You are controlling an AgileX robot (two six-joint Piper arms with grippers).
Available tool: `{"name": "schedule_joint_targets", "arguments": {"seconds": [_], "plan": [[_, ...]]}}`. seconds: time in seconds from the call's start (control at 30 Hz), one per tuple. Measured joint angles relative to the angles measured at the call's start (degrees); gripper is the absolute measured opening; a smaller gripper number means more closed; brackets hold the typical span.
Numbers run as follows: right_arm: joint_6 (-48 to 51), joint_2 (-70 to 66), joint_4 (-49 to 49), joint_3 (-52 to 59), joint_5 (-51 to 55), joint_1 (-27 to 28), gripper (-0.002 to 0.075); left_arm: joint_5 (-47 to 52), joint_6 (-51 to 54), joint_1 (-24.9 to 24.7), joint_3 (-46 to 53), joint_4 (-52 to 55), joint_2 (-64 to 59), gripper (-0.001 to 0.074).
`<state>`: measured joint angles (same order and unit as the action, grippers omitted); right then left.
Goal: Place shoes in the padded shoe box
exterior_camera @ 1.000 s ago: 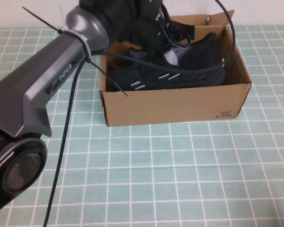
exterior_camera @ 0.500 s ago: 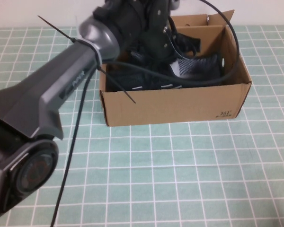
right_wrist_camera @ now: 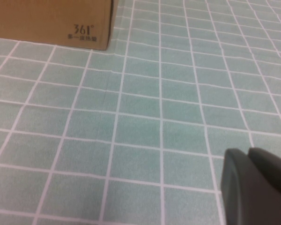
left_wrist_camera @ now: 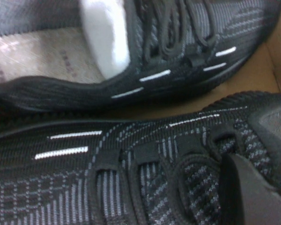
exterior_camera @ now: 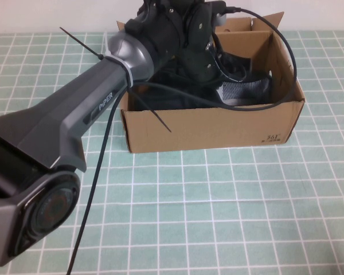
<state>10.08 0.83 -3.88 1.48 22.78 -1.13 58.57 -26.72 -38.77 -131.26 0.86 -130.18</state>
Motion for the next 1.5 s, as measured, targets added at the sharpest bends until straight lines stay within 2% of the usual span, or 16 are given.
{"name": "schedule_joint_targets", "arguments": {"seconds": [0.3,0.4,0.53,0.57,0.7,0.77,0.83,1.0,1.07,1.27,1.5], "plan": [[0.0,0.0,0.0,0.0,0.0,0.0,-0.0008,-0.7,1.0,0.0,0.0,-2.0,-0.3,0.002],[0.0,0.0,0.0,0.0,0.0,0.0,-0.0008,-1.5,2.6,0.0,0.0,-3.1,-0.3,0.0098],[0.0,0.0,0.0,0.0,0.0,0.0,-0.0008,-2.0,3.3,0.0,-0.1,-3.6,-0.2,0.0298],[0.0,0.0,0.0,0.0,0.0,0.0,-0.0008,-2.0,3.3,0.0,-0.1,-3.6,-0.2,0.0329],[0.0,0.0,0.0,0.0,0.0,0.0,-0.0008,-1.4,3.5,0.1,-0.1,-3.6,-0.2,0.0386],[0.0,0.0,0.0,0.0,0.0,0.0,-0.0008,0.0,4.9,0.4,-0.1,-3.6,-0.1,0.0379],[0.0,0.0,0.0,0.0,0.0,0.0,-0.0008,2.0,8.5,0.5,-0.1,-2.8,0.4,0.0335],[0.0,0.0,0.0,0.0,0.0,0.0,-0.0008,6.2,18.2,0.7,0.2,-1.8,4.4,0.0085],[0.0,0.0,0.0,0.0,0.0,0.0,-0.0008,6.2,20.0,0.7,1.5,-0.9,7.7,0.0038],[0.0,0.0,0.0,0.0,0.0,0.0,-0.0008,1.6,23.3,0.4,13.9,3.9,21.6,0.0002],[0.0,0.0,0.0,0.0,0.0,0.0,-0.0008,-4.1,21.6,0.4,37.0,10.3,40.1,0.0]]}}
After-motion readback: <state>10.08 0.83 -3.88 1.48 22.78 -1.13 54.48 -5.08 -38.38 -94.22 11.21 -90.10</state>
